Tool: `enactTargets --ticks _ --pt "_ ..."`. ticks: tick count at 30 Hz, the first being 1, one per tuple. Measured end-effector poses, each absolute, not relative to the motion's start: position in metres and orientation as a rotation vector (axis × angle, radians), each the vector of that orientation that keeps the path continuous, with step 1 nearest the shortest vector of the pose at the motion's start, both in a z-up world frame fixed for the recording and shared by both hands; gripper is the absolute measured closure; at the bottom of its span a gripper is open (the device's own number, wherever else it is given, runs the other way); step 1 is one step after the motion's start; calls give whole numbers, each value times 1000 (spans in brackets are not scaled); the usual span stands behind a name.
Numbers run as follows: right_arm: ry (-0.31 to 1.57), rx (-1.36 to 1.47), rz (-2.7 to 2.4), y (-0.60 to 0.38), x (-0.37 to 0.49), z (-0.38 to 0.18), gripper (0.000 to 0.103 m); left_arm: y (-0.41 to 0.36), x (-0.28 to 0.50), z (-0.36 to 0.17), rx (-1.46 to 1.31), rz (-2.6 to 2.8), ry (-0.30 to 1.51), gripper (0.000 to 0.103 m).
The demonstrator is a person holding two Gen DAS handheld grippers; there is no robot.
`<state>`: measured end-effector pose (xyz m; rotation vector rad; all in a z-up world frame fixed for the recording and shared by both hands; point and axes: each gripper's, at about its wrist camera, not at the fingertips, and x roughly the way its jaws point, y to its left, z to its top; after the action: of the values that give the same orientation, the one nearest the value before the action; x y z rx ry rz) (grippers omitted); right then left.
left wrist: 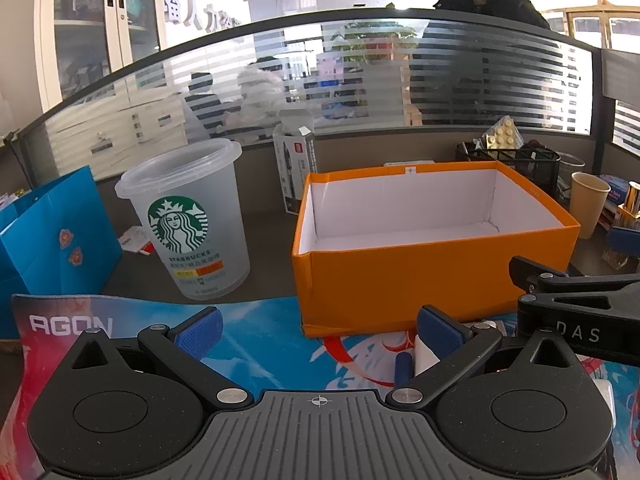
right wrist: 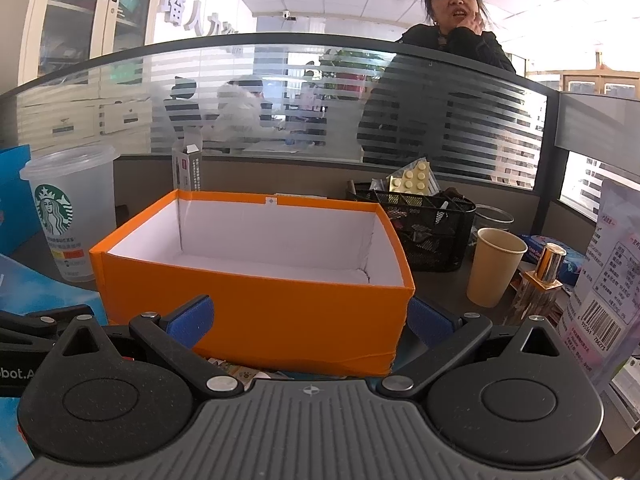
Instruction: Organize rigid objects
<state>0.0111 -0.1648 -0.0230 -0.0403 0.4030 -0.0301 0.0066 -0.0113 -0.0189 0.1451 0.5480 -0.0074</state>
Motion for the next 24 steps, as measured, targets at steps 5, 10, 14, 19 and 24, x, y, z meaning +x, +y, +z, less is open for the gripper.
enactTargets --ticks 5,10,14,19,24 --pt "403 -57 -18 -164 11 -24 0 -7 1 -23 166 -14 557 0" --pt "403 -50 -8 -180 4 -23 0 -3 -10 -29 170 -47 567 0" --pt "416 30 27 -199 -8 -27 0 -8 -16 -39 176 -113 584 0" --pt "432 57 99 -213 -31 -38 0 -11 -12 -56 191 -181 632 0" --pt "456 -16 204 -198 -71 -49 0 -16 -17 -78 219 -217 662 0"
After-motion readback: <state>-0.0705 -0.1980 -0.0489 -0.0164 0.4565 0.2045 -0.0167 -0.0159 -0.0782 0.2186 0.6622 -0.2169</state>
